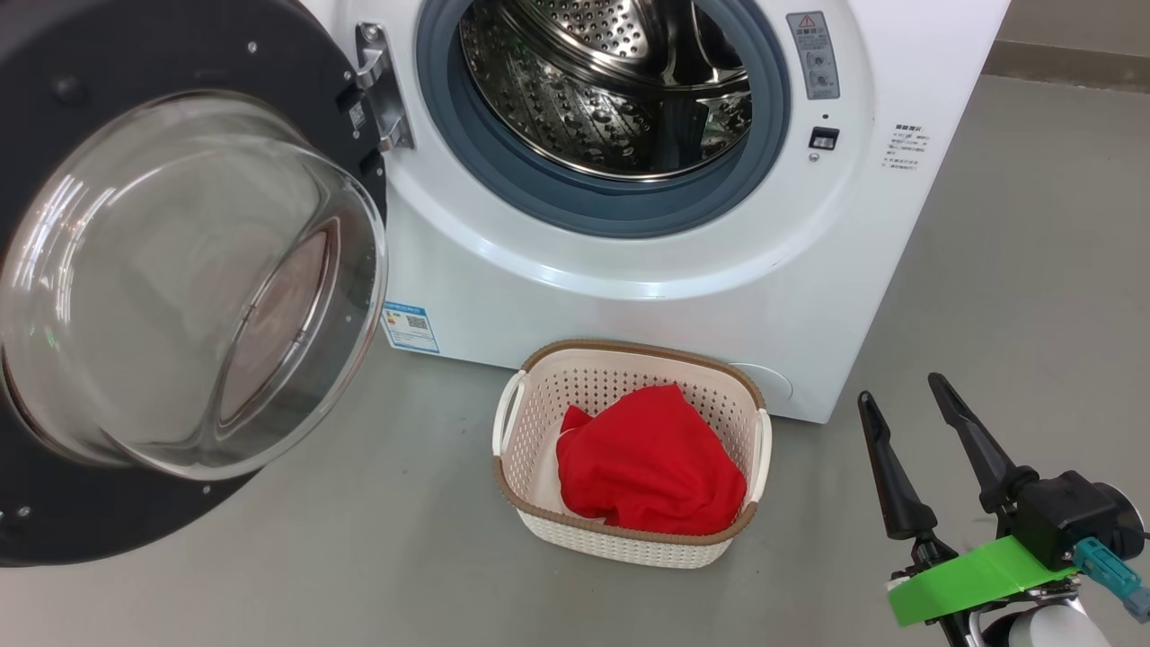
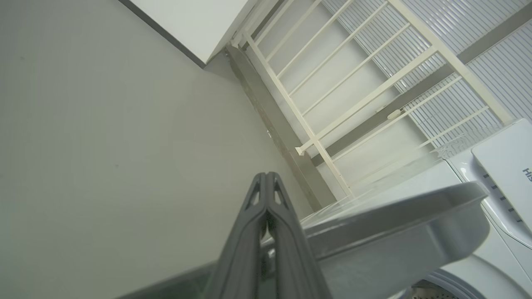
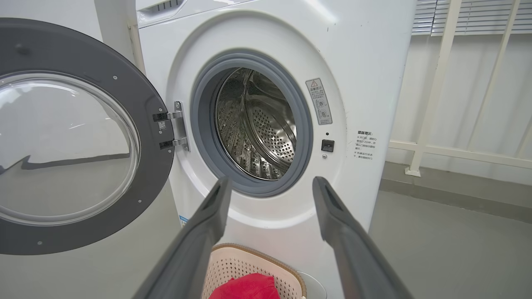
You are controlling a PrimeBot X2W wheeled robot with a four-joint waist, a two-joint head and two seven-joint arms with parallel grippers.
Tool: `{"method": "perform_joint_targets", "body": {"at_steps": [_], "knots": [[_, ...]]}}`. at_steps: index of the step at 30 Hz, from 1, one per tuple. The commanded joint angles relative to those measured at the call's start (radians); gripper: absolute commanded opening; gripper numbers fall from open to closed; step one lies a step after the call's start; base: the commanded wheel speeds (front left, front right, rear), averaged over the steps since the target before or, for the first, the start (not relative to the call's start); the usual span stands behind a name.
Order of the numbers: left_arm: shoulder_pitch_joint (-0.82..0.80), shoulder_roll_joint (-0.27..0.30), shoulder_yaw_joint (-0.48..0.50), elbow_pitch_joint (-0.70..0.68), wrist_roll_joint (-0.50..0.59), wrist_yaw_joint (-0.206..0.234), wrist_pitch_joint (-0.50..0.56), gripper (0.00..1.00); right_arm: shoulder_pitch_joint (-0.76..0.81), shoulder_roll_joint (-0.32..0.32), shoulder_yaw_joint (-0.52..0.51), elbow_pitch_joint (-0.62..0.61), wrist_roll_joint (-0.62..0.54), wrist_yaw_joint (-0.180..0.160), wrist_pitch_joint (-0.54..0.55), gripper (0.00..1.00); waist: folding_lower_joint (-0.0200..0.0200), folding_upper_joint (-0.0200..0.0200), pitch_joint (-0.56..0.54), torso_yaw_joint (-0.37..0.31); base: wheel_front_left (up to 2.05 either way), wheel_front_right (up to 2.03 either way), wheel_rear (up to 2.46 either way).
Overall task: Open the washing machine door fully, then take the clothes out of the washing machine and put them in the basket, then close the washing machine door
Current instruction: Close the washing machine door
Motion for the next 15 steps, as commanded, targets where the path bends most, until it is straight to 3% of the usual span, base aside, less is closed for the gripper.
{"method": "perform_joint_targets", "body": {"at_steps": [1,9,15], "knots": [[-0.027,0.065,0.004,-0.017,-0.013,-0.015,0.021,0.00,-0.031,-0.015,0.027,-0.022,0.007,0.006,-0.006,1.00,0.0000,-0.0001,0.000,0.000,0.00,0.00,0.00],[-0.011,0.066,-0.028,-0.007,-0.039,-0.074,0.157,0.00,-0.035,-0.014,0.034,-0.024,0.006,0.006,-0.006,1.00,0.0000,-0.0001,0.000,0.003,0.00,0.00,0.00],[0.022,0.047,-0.053,-0.050,-0.053,-0.096,0.201,0.00,-0.031,-0.011,0.034,-0.027,0.006,0.006,-0.006,1.00,0.0000,-0.0001,0.004,0.010,0.00,0.00,0.00]]}}
